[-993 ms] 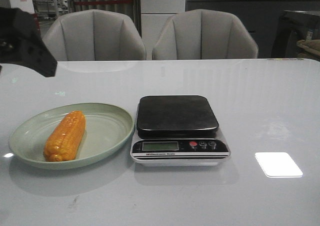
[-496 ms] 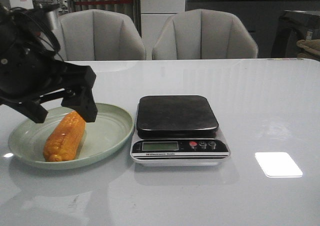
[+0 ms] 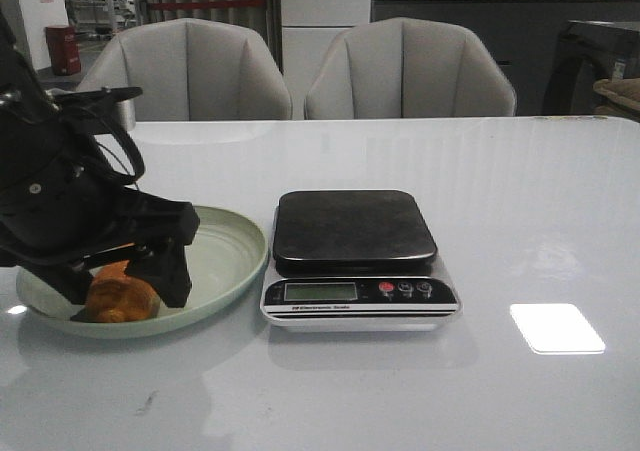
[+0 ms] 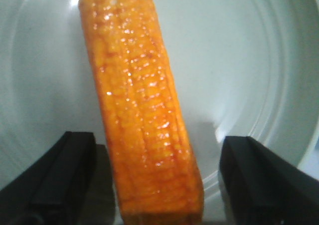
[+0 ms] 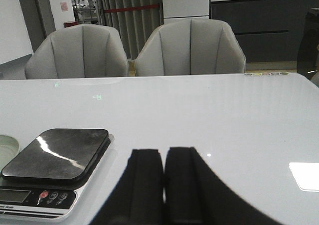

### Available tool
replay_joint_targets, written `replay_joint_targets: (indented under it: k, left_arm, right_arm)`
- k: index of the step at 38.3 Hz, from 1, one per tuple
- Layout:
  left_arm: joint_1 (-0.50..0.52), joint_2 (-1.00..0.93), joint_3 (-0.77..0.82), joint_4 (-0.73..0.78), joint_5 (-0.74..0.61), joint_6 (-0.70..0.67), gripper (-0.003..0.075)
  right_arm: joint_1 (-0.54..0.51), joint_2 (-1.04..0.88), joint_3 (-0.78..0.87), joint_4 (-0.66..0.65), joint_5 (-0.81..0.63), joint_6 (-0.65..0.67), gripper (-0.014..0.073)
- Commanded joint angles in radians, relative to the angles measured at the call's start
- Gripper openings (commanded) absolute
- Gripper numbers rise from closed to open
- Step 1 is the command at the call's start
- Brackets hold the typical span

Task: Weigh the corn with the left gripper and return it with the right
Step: 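Lower the left gripper onto the corn cob on the plate and grasp it, then carry the corn with the left gripper onto the scale and release it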

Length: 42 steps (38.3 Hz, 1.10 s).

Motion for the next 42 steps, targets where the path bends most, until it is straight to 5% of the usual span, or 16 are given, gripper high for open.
replay_joint_targets:
  k: [1,7,16,35,42]
  left_arm:
    - [0.003,-0.023,-0.035,-0.011,-0.011,-0.009,0.0366]
    - [0.003,-0.029,-0.080,-0.011,0.026,-0.009,0.0102]
    - [-0.008,-0.053,-0.209,-0.013,0.060,-0.006,0.0122]
    - [-0.197,0.112,-0.460,-0.063,0.058,-0.006,0.0138]
    - [-0.227,0.183,-0.532,-0.106,0.052,-0.006,0.0343]
  right_arm:
    - [-0.006,-0.019,0.012,-0.011,-0.071,-0.009,0.0165]
    - [-0.006,-0.019,0.012,-0.011,-0.071,-0.009,0.0165]
    - [-0.006,-0.019,0.012,-0.011,-0.071,-0.009,0.0165]
    - [-0.006,-0.019,0.012,-0.011,-0.071,-0.009,0.0165]
    - [-0.006,-0.019,0.012,-0.011,-0.071,-0.009,0.0165]
